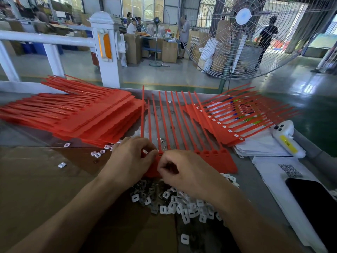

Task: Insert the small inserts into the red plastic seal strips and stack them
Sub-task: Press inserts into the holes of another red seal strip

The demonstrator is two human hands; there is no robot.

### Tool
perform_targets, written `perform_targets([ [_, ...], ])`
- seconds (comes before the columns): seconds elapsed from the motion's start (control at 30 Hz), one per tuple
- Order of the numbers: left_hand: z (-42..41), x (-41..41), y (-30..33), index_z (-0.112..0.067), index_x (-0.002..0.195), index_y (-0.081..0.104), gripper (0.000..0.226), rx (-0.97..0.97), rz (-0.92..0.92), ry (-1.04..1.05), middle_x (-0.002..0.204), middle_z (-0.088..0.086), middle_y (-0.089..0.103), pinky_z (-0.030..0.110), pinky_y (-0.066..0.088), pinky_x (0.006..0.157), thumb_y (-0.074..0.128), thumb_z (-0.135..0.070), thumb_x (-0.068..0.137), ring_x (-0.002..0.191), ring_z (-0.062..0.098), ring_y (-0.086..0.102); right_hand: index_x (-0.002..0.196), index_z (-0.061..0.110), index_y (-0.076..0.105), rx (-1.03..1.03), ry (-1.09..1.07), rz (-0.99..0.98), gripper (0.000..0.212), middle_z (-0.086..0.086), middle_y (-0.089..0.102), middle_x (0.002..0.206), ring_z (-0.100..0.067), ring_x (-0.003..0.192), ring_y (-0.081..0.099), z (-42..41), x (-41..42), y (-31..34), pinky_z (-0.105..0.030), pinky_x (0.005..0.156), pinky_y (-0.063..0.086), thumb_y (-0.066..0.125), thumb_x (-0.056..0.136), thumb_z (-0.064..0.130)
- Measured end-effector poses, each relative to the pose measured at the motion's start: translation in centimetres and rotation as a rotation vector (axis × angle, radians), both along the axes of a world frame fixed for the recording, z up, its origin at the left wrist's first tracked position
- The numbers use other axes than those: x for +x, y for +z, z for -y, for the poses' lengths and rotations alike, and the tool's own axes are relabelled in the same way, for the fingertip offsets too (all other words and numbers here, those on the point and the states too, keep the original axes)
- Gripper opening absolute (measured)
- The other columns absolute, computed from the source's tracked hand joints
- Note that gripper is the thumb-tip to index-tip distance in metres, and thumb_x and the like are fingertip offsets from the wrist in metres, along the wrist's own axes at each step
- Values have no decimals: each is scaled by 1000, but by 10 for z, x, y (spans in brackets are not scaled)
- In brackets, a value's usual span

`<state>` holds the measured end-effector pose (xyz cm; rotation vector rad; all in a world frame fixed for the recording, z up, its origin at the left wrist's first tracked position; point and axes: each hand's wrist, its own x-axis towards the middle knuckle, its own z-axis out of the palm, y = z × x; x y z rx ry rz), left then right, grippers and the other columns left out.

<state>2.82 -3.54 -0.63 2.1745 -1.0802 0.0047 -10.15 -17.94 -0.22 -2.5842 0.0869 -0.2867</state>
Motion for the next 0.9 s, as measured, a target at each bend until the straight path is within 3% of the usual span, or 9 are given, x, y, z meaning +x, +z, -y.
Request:
perform_targets([
  [0.17,2,-1,-1,-33,99,73,14,-56,-13,-37,96,-19,68,33,53,88,62,-40,95,95,2,62,87,28,71,270,-200,234,14,14,70,79,0,71,65,7,0,1,-13,62,49,70,96,17],
  [0.23,3,-4,0,-34,98,74,10,-103,-90,-71,91,-20,70,23,53,79,65,-36,95,89,-1,65,90,30,74,312,-240,284,14,19,71,83,3,78,67,7,0,2,-10,67,49,72,94,16],
  [0.4,4,-10,4,-30,91,75,9,-193,-277,-173,85,-11,73,18,49,65,68,-30,96,72,2,66,97,30,79,398,-252,351,12,21,74,88,3,87,70,7,1,2,-10,74,51,76,93,20],
  [0.57,5,-12,7,-12,91,75,20,-302,-603,-215,88,13,74,33,51,72,64,-28,97,76,21,66,100,30,80,395,-242,369,16,20,75,92,2,91,71,6,2,1,-14,79,55,78,91,16],
  [0.73,6,-12,8,-1,93,74,20,-354,-669,-217,91,16,74,20,51,76,64,-19,97,81,15,66,103,31,79,416,-206,371,20,18,75,96,-1,96,71,6,1,1,-24,85,60,76,92,15],
  [0.9,5,-12,9,0,94,73,17,-378,-697,-221,89,13,75,23,50,81,65,-15,96,83,14,67,110,28,76,458,-191,390,23,16,75,100,-3,101,70,6,3,0,-32,88,61,76,93,13],
])
